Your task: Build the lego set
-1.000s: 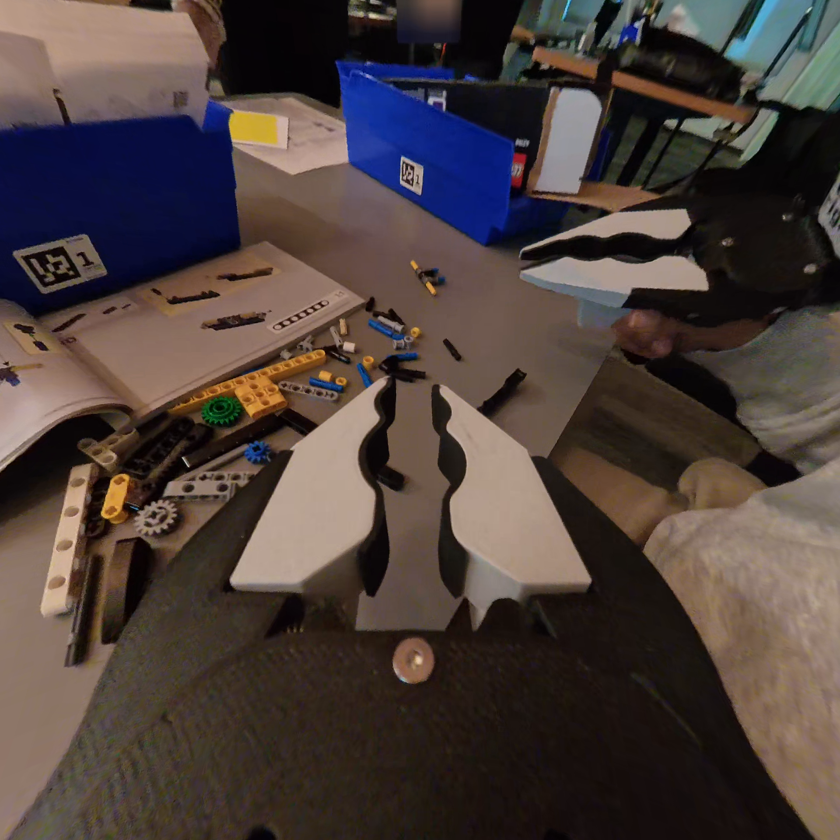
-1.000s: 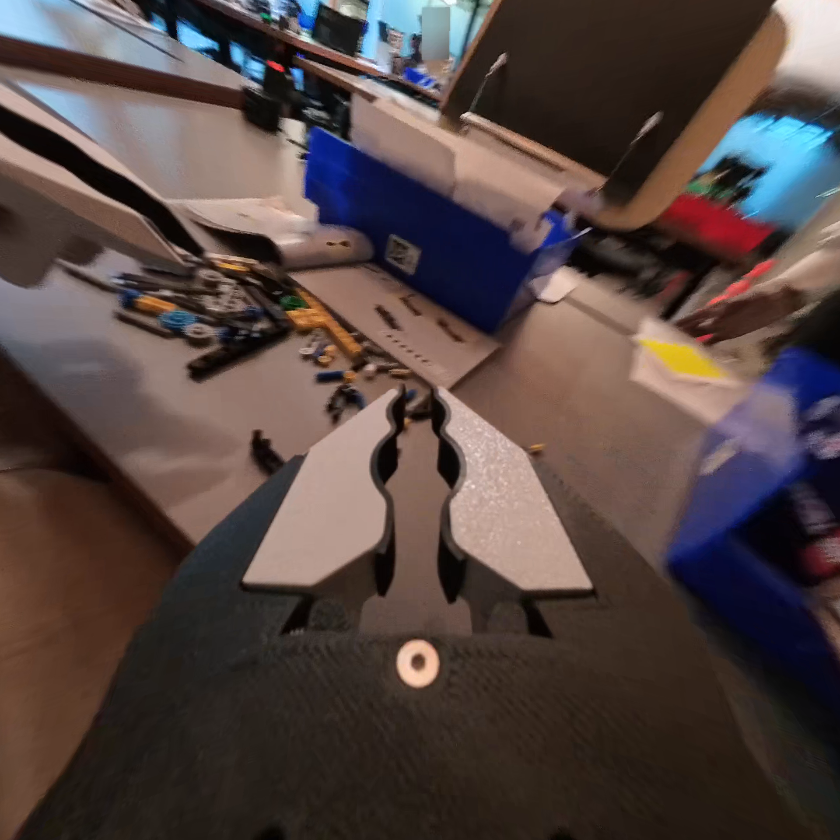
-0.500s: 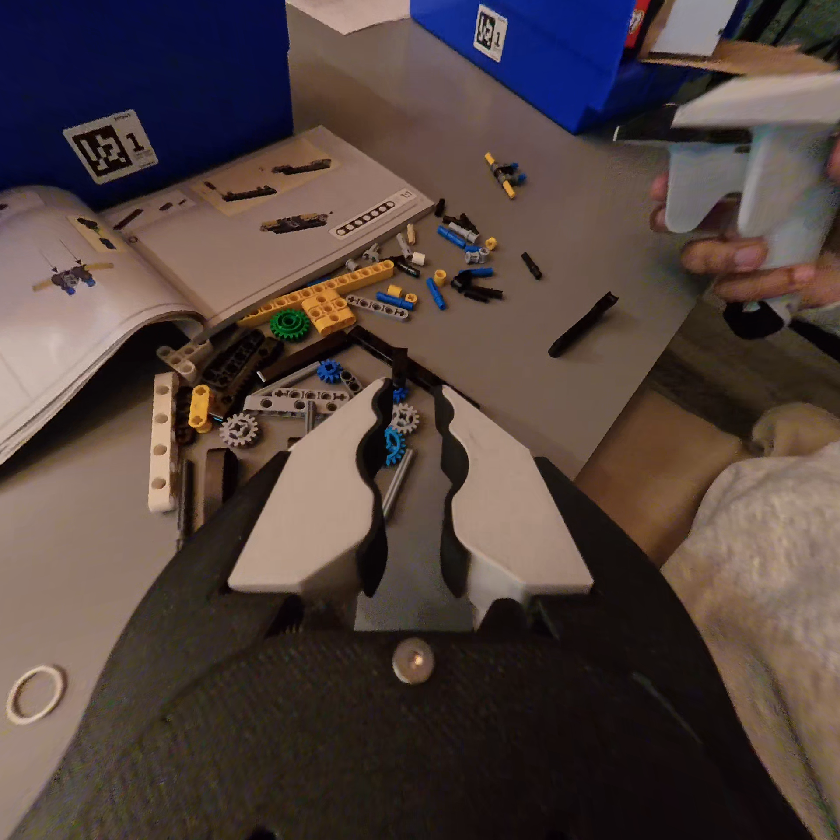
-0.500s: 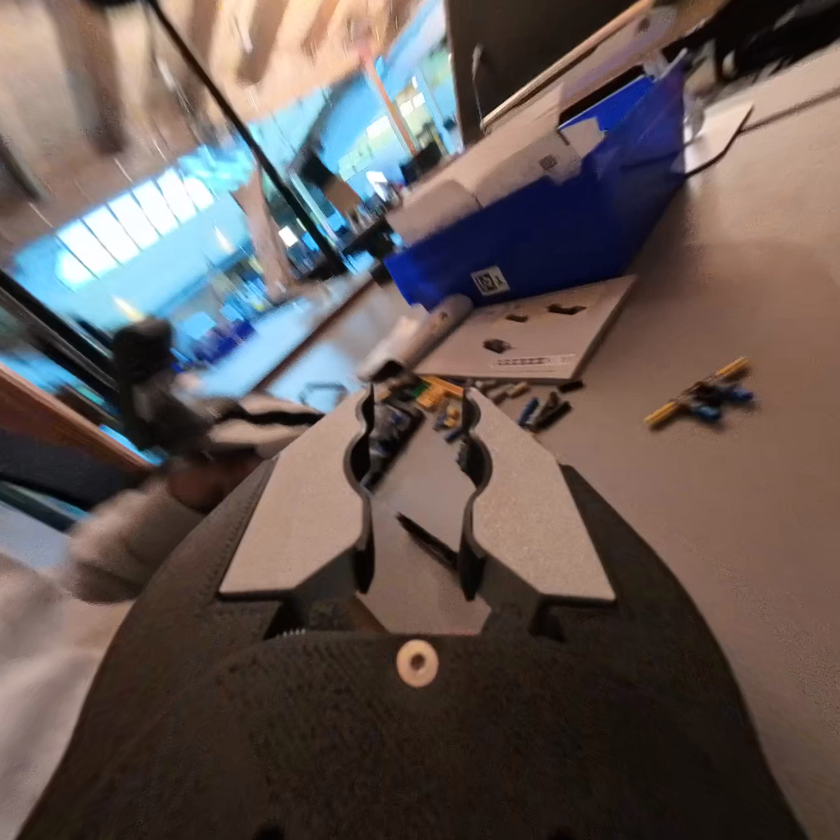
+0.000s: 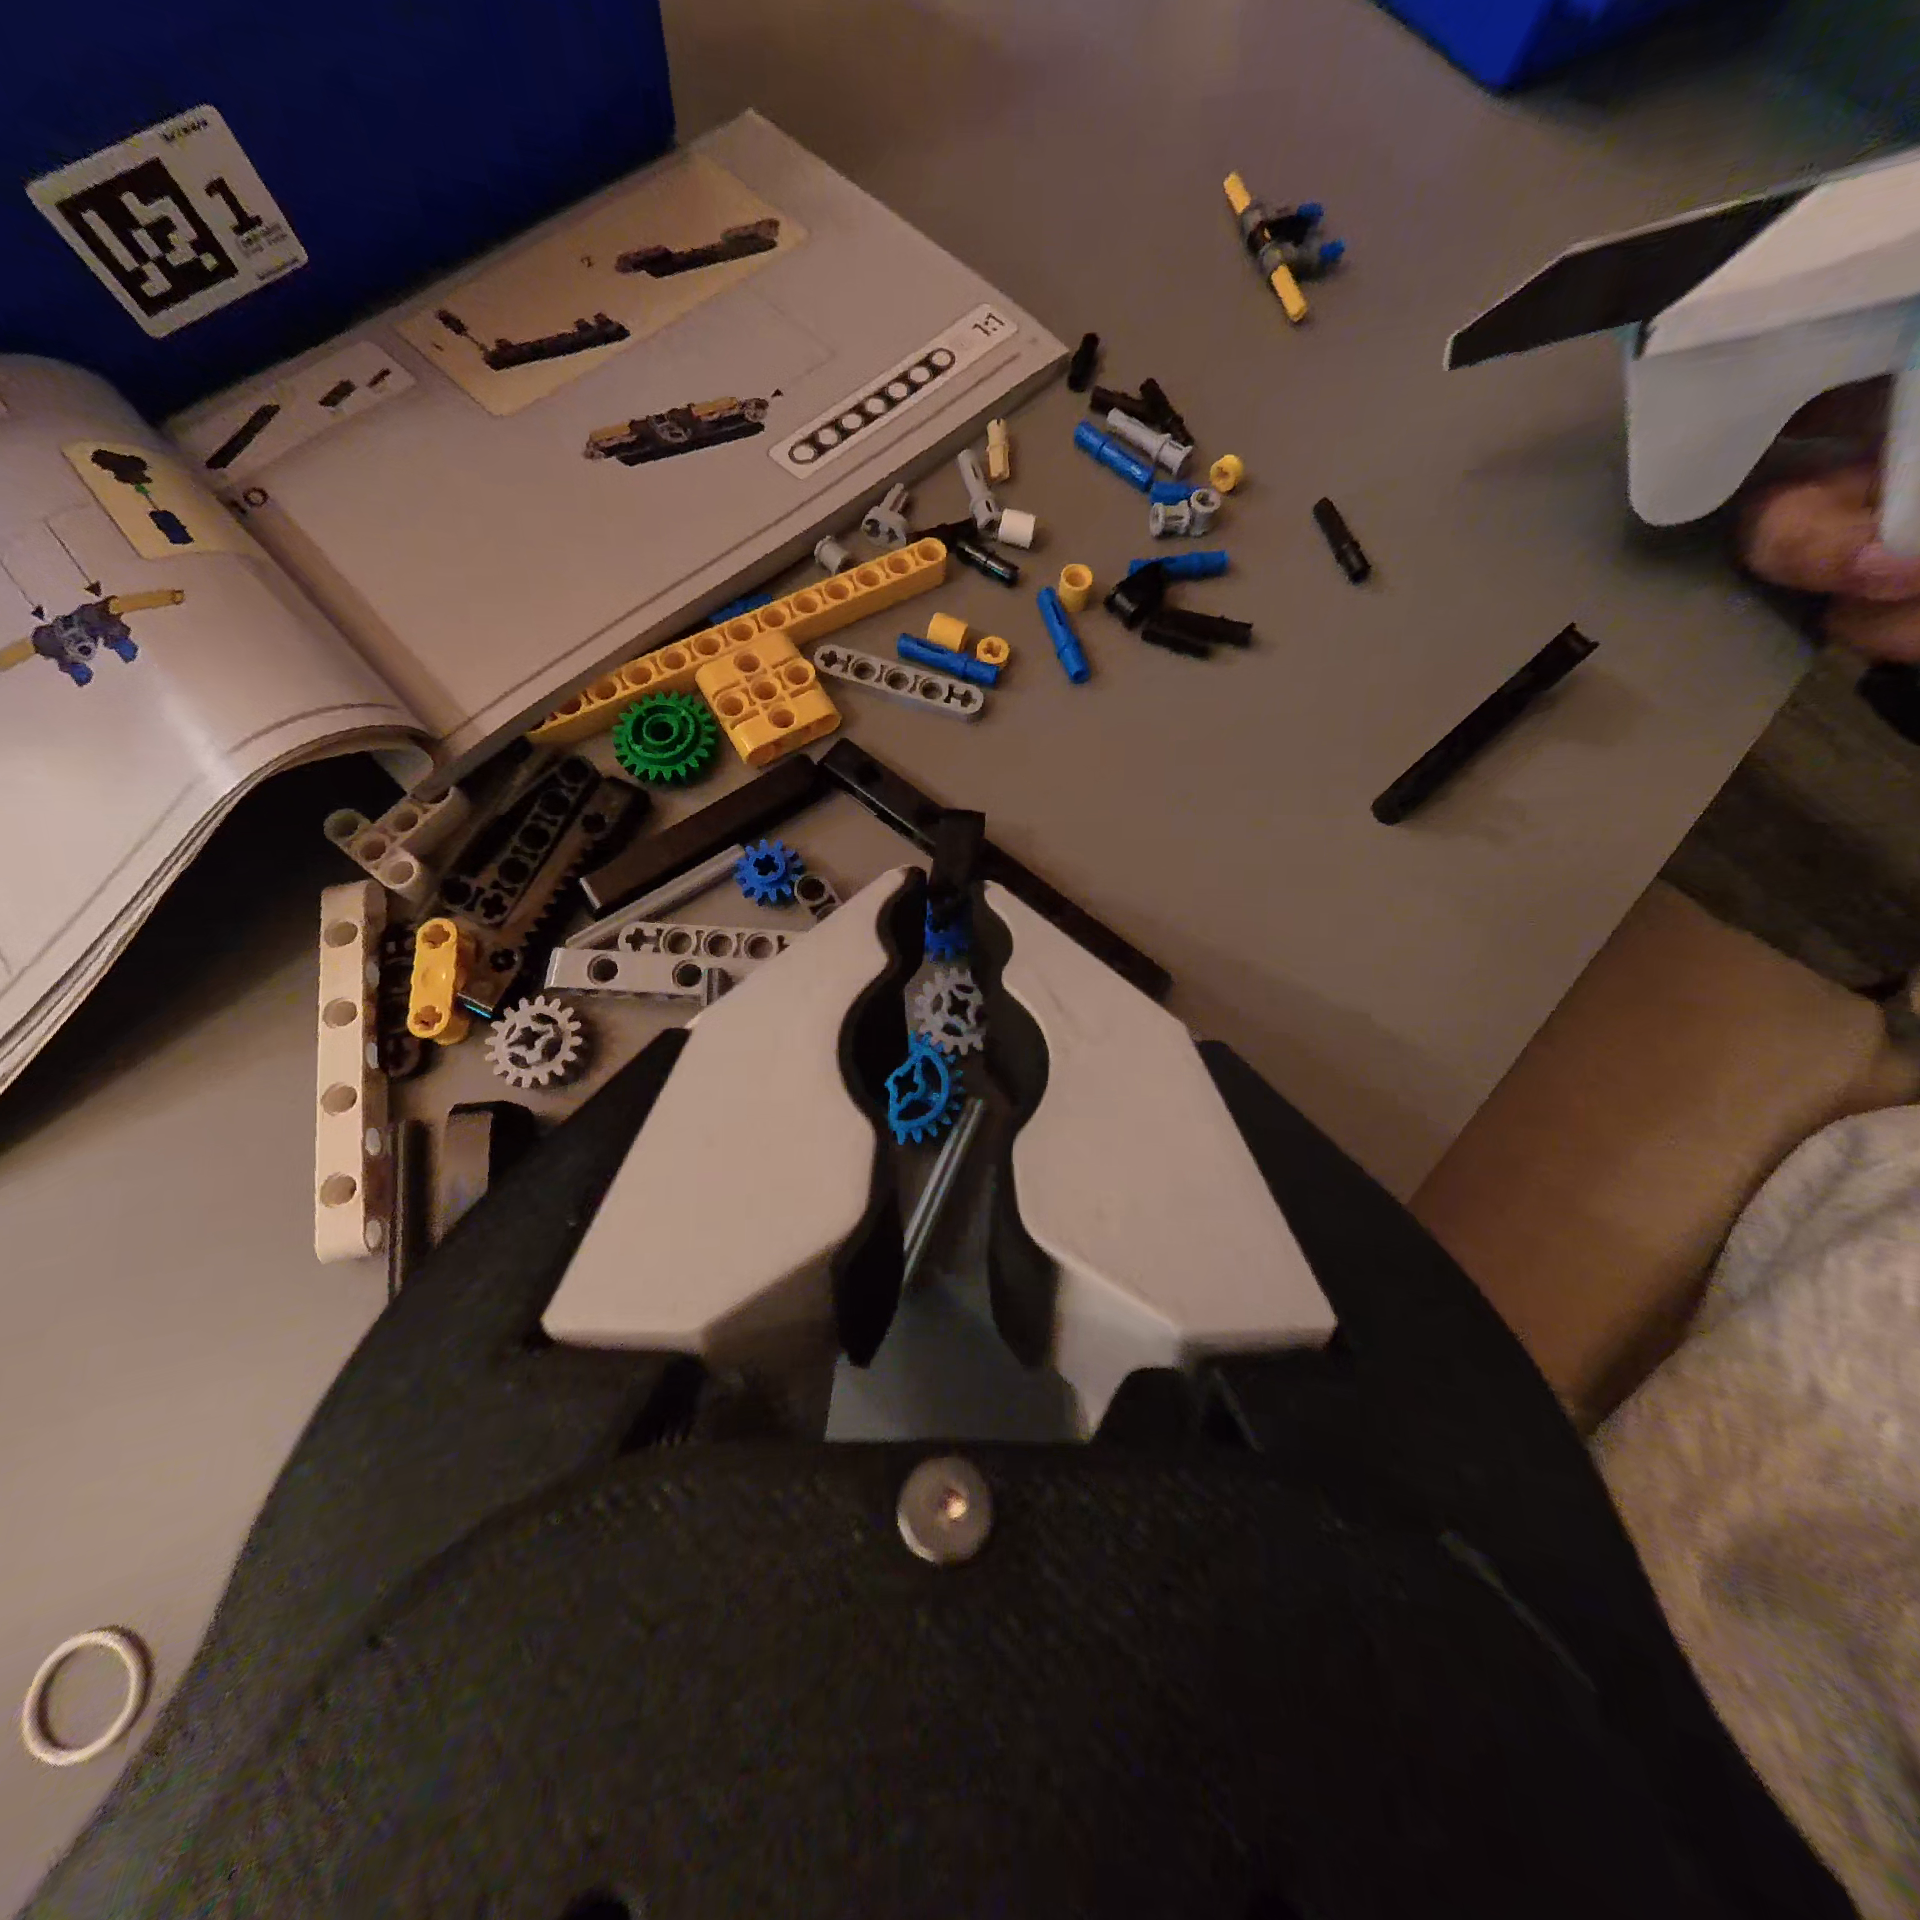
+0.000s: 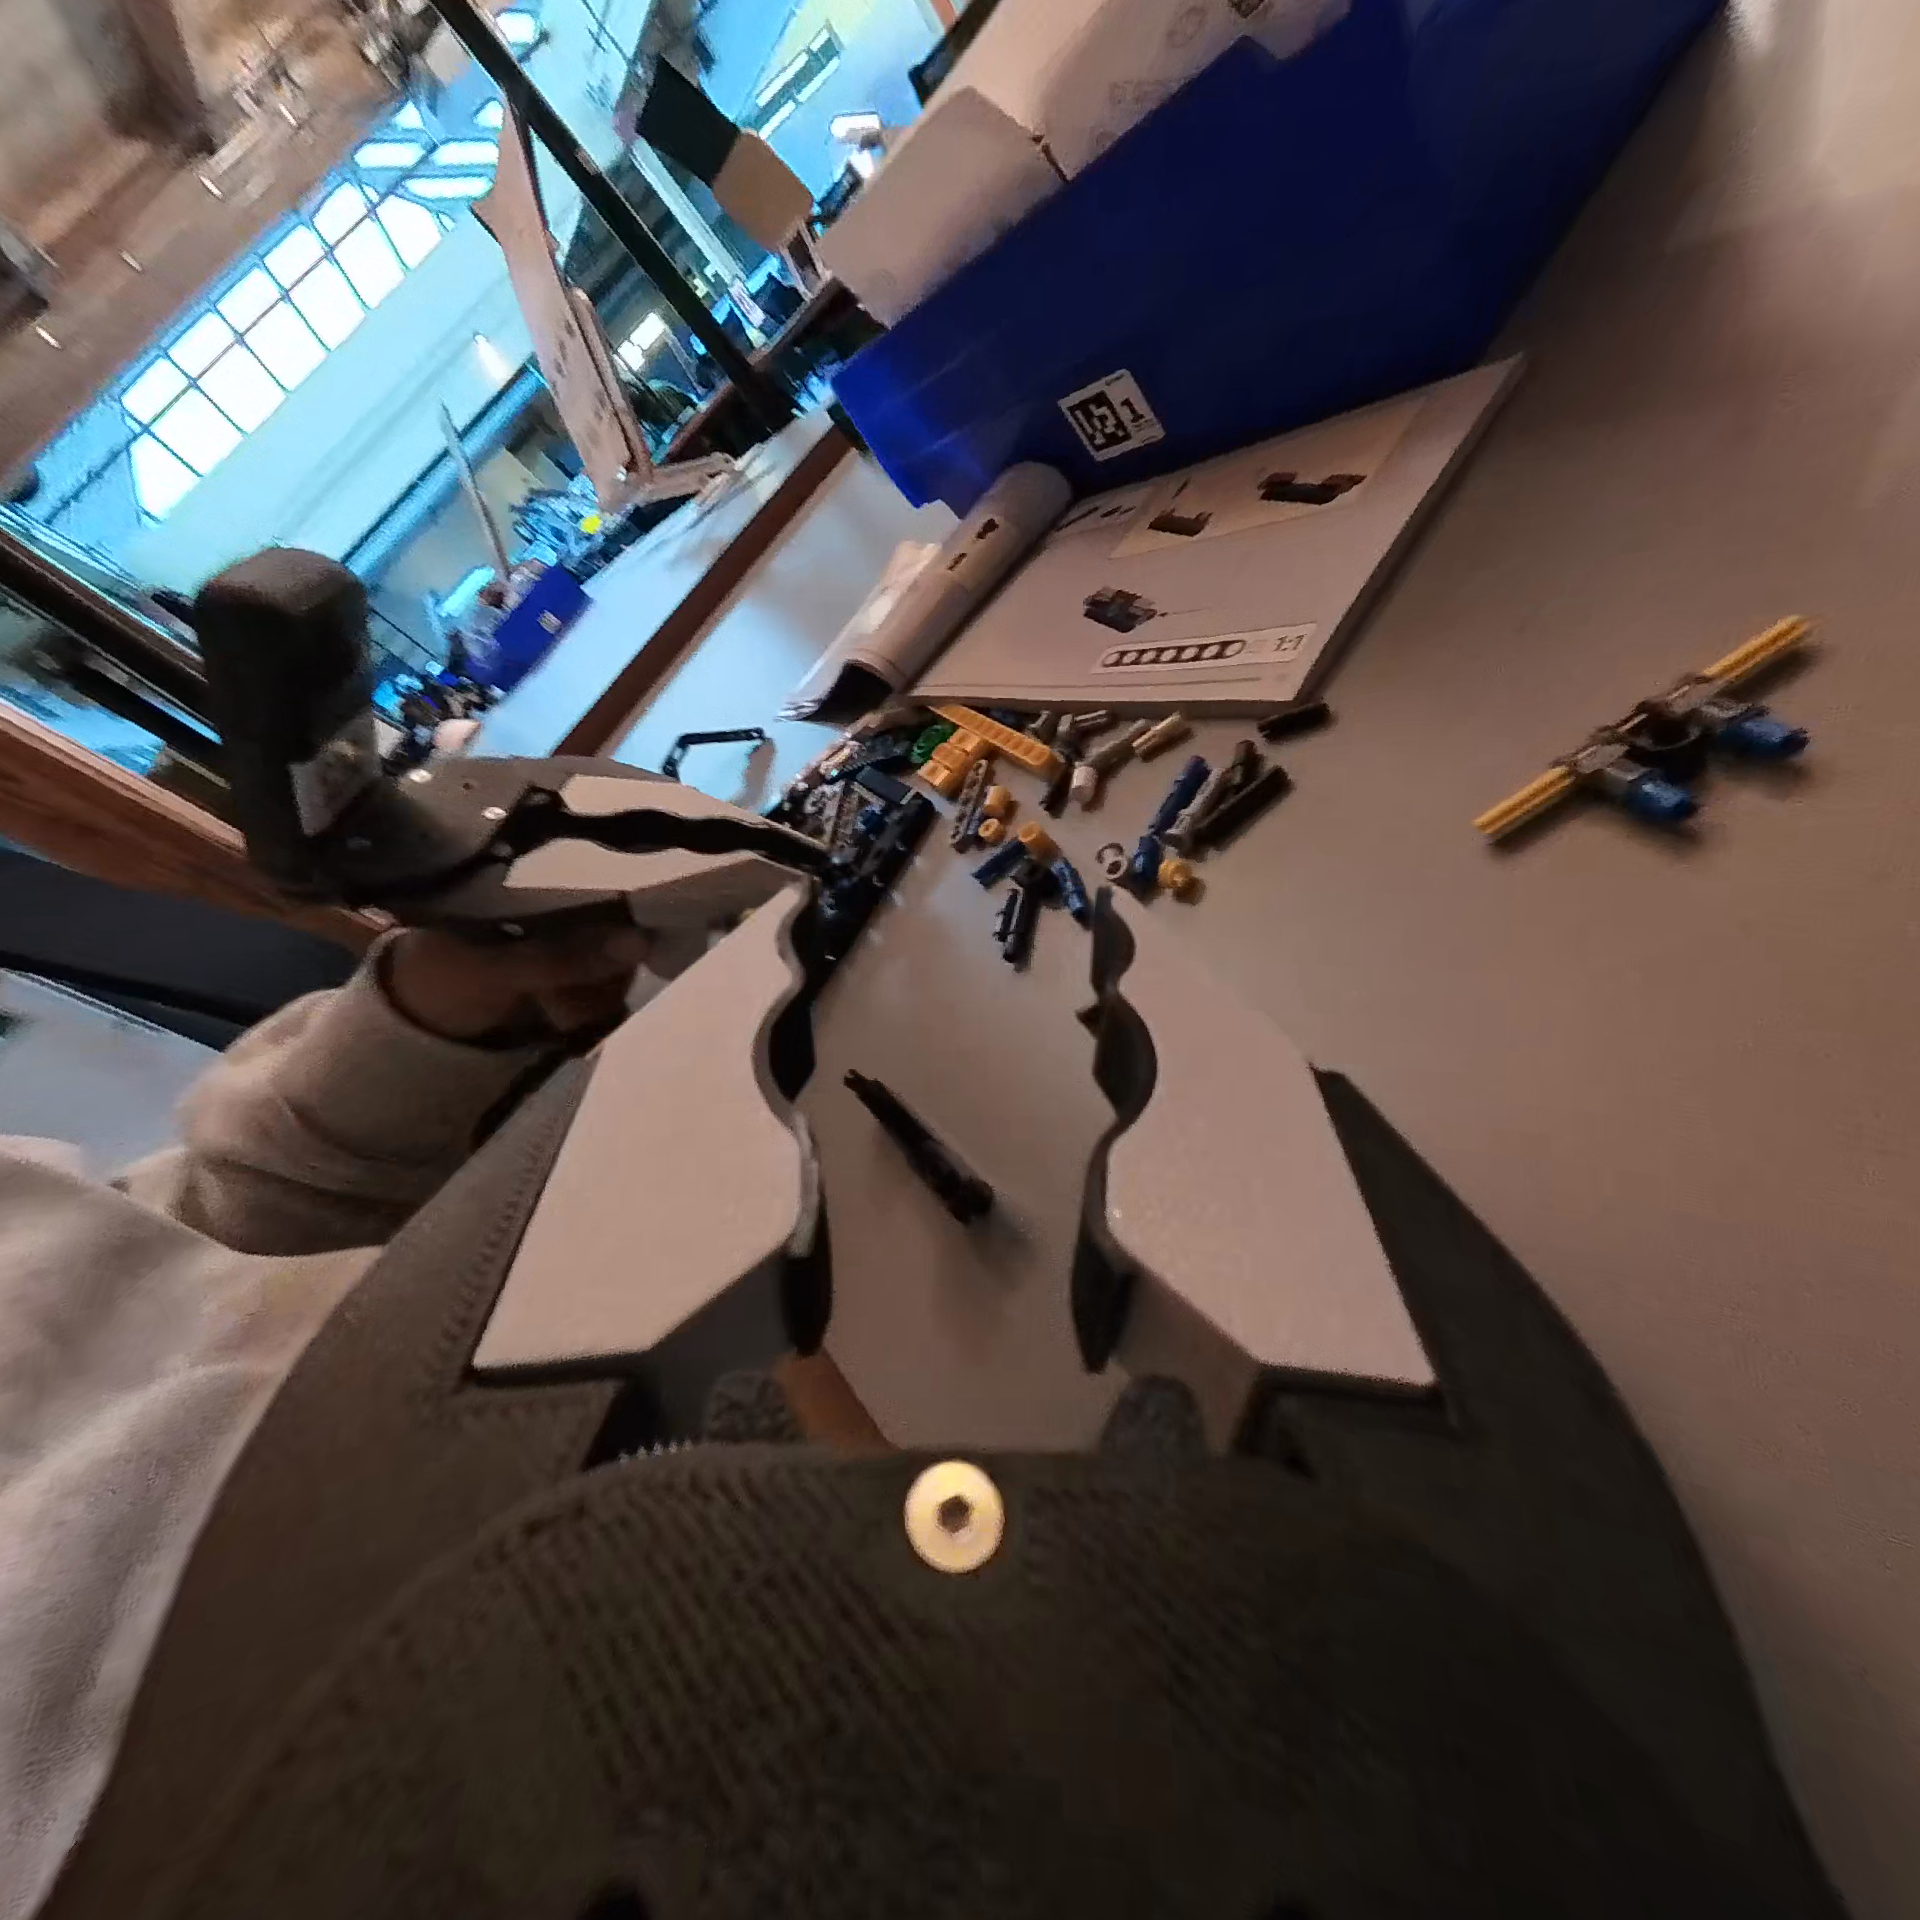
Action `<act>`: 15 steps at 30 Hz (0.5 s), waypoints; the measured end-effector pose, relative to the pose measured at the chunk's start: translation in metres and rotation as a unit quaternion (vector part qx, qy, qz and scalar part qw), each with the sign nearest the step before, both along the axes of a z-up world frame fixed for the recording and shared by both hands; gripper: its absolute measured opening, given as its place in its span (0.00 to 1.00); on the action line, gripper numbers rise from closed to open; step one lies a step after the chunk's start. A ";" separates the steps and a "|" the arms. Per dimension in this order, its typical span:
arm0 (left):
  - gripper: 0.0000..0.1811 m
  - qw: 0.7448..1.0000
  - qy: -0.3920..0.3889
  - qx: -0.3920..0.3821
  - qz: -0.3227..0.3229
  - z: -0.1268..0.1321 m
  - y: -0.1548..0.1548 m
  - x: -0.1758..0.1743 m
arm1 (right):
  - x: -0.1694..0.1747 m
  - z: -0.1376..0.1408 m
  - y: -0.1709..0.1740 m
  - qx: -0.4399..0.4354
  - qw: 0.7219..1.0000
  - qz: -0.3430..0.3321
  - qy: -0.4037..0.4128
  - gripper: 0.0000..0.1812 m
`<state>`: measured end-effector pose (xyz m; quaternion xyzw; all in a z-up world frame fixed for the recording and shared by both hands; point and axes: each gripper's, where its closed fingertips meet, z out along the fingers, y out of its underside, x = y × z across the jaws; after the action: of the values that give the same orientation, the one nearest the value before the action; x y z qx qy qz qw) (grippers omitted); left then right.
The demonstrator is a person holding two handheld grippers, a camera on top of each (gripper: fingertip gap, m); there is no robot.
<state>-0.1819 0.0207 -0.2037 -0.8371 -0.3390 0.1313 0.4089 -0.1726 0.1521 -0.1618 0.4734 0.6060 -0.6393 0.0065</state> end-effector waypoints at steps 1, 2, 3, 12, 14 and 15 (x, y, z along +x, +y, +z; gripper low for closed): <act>0.03 1.000 0.001 0.015 0.003 0.004 0.000 0.000 | 0.000 -0.002 0.000 0.015 1.000 -0.001 0.006 0.27; 0.03 0.999 0.001 0.038 0.006 0.010 0.001 -0.001 | 0.000 -0.003 -0.001 0.032 0.999 -0.003 0.015 0.26; 0.03 0.998 -0.003 0.068 0.007 0.018 0.003 -0.001 | 0.000 -0.004 -0.002 0.050 0.998 -0.003 0.027 0.25; 0.03 0.892 -0.213 0.392 -0.073 0.072 0.027 0.018 | 0.025 0.016 -0.055 0.193 0.952 0.094 0.219 0.27; 0.02 0.880 -0.243 0.395 -0.103 0.073 0.030 0.026 | 0.038 0.014 -0.069 0.209 0.936 0.142 0.245 0.26; 0.02 0.876 -0.254 0.394 -0.117 0.072 0.032 0.031 | 0.042 0.014 -0.073 0.203 0.935 0.157 0.246 0.25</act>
<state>-0.1514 0.0529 -0.1314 -0.6450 -0.3544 -0.2793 0.6167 -0.1310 0.0788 -0.1474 0.1917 0.7718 -0.5901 -0.1391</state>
